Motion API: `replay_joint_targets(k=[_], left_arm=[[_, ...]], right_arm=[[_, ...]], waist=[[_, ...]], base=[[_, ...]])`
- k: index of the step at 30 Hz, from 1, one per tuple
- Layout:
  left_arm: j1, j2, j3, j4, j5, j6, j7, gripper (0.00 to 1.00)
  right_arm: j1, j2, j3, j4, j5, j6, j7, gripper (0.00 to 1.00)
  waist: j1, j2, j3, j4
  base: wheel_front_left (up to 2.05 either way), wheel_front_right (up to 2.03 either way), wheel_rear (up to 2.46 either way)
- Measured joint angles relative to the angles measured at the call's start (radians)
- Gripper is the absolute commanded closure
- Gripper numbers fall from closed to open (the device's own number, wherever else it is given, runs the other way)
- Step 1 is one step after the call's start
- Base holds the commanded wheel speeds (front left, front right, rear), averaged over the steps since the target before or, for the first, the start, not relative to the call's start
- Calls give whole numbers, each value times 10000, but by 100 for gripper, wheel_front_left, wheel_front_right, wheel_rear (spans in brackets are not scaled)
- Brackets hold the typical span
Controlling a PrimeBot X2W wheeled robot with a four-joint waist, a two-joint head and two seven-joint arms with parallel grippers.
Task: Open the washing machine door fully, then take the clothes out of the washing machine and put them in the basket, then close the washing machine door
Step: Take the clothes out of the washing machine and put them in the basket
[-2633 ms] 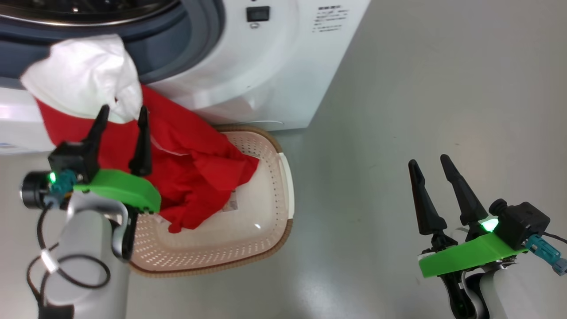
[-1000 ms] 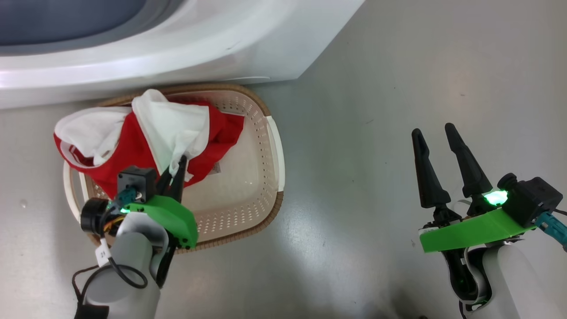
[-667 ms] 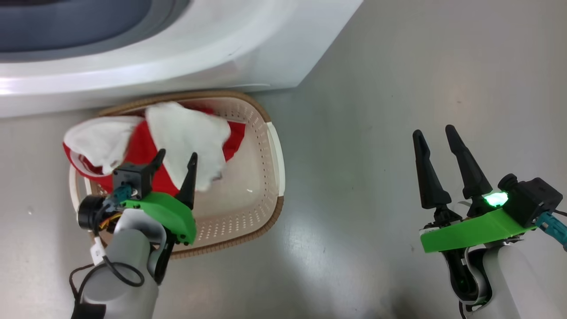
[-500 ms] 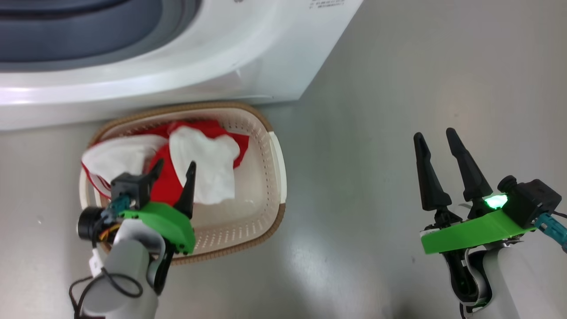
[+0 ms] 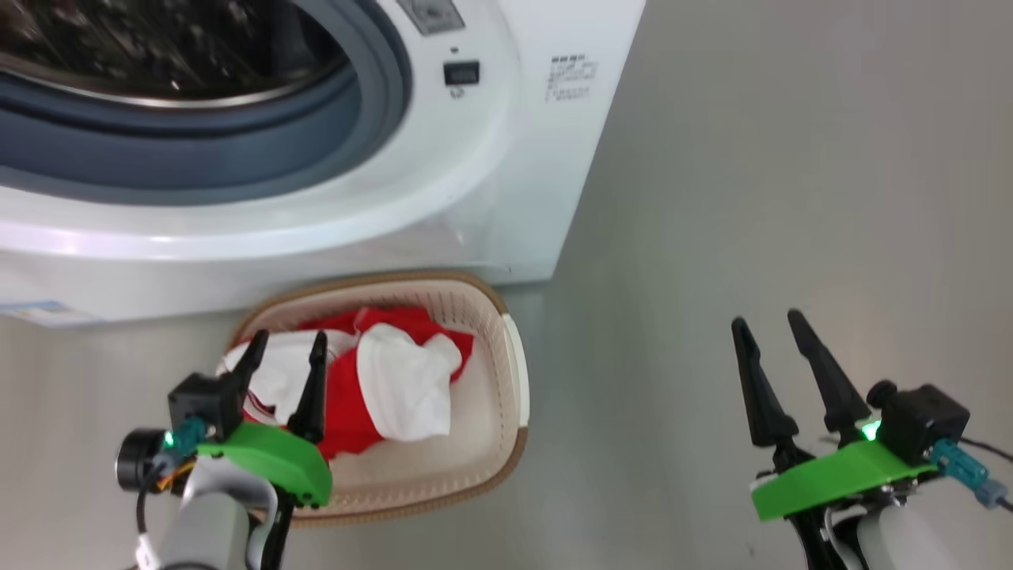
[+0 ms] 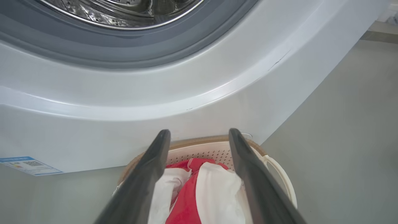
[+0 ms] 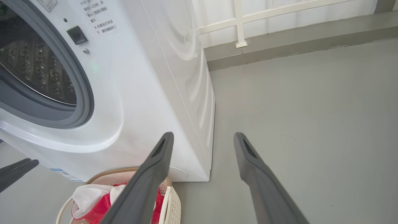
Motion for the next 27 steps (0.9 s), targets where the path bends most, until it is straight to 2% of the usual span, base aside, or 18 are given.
replay_joint_targets(k=[9, 17, 27], left_arm=[[1697, -56, 493, -1751, 573, 0, 0, 0], [3204, -65, 748, -3290, 639, 0, 0, 0], [4660, -63, 1104, -4475, 569, 0, 0, 0]], right_arm=[[947, -178, -25, 207, -13, 0, 0, 0], [1656, -416, -25, 209, 90, 0, 0, 0], [2477, -658, -142, 92, 182, 0, 0, 0]], waist=[[-1, 0, -1532, 263], [-1, 0, -2730, 459], [-1, 0, -3698, 664]], base=[[0, 0, 0], [0, 0, 0], [0, 0, 0]])
